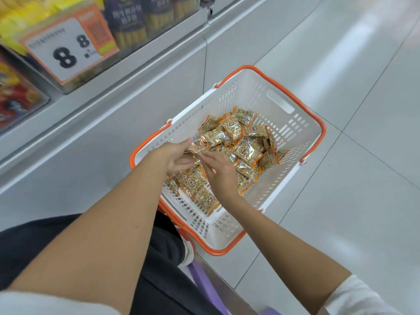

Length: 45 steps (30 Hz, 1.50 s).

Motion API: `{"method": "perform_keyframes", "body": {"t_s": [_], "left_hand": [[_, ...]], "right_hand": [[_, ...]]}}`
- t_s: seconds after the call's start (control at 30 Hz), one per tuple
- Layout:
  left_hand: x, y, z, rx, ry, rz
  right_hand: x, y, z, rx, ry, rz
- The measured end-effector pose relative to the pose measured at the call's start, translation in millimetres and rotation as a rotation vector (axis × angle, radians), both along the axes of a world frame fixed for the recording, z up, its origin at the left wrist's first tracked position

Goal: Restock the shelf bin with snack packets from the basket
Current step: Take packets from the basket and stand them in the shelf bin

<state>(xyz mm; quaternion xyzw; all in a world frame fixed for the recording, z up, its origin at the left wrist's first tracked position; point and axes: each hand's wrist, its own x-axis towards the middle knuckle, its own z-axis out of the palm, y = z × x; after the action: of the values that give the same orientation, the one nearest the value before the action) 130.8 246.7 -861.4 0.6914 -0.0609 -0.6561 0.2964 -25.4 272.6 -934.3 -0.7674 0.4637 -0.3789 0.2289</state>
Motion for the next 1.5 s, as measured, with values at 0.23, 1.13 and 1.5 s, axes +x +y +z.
{"method": "perform_keyframes", "body": {"t_s": [0.23,1.13,1.5], "left_hand": [[-0.3,-5.0,45.0,-0.358,0.06,0.279],[74.9,62.3,299.5,-0.925,-0.194,0.245],[153.0,106.4,406.9,-1.036,-0.569,0.094]], "right_hand": [[-8.7,-30.8,50.2,-0.456,0.035,0.001],[57.7,-44.5,367.3,0.388,-0.562,0.169],[142.3,-16.1,481.1,0.263,-0.399,0.429]]}}
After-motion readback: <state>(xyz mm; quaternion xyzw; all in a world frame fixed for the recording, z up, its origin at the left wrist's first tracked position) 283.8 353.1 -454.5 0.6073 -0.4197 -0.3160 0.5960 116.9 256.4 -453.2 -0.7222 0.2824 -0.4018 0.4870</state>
